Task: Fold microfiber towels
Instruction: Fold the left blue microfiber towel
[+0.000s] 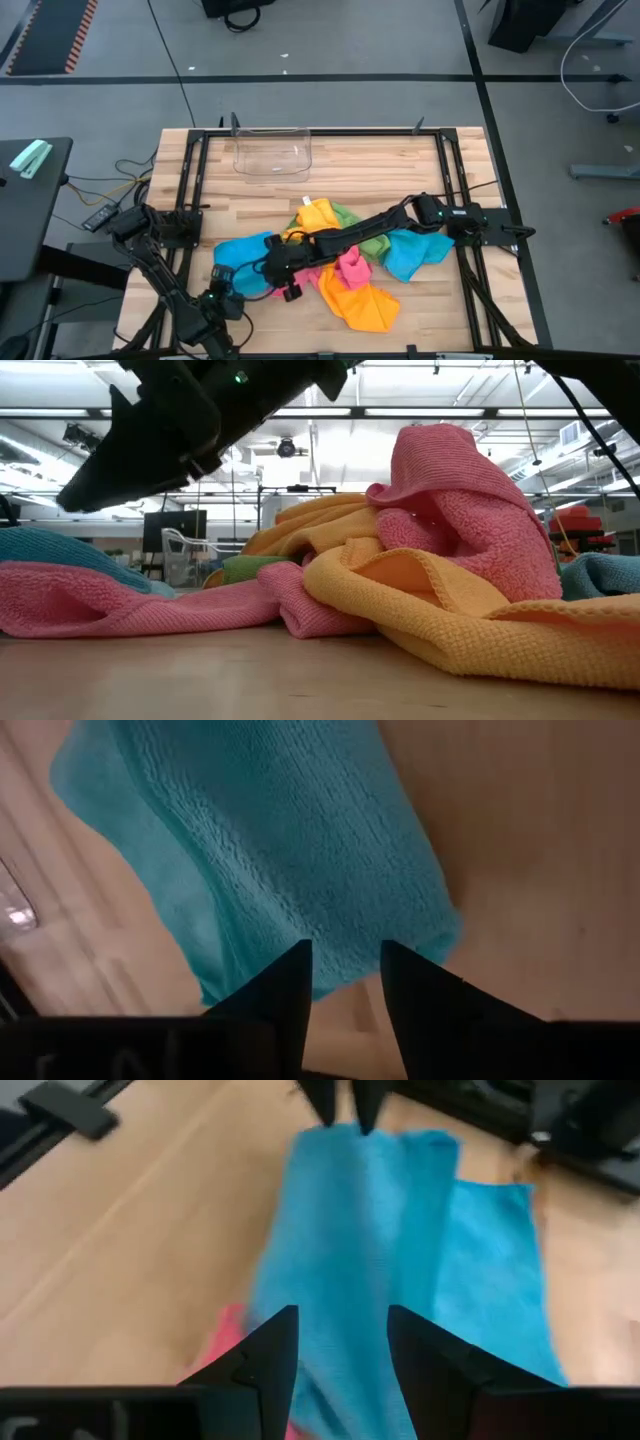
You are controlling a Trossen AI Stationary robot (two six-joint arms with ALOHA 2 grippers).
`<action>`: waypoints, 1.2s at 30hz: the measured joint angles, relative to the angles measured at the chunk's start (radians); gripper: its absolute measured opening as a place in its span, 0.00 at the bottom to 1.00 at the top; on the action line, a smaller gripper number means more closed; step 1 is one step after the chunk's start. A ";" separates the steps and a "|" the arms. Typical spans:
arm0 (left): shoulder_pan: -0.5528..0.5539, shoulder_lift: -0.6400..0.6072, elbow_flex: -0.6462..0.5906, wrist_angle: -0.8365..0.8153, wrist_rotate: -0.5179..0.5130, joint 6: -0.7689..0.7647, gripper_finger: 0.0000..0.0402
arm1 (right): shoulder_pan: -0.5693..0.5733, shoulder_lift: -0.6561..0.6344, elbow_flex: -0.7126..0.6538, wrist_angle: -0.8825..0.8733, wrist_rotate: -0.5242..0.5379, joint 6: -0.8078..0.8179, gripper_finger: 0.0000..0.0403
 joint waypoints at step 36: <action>0.032 -0.001 -0.015 0.026 -0.107 -0.010 0.27 | -0.053 -0.027 -0.178 0.111 0.004 0.057 0.40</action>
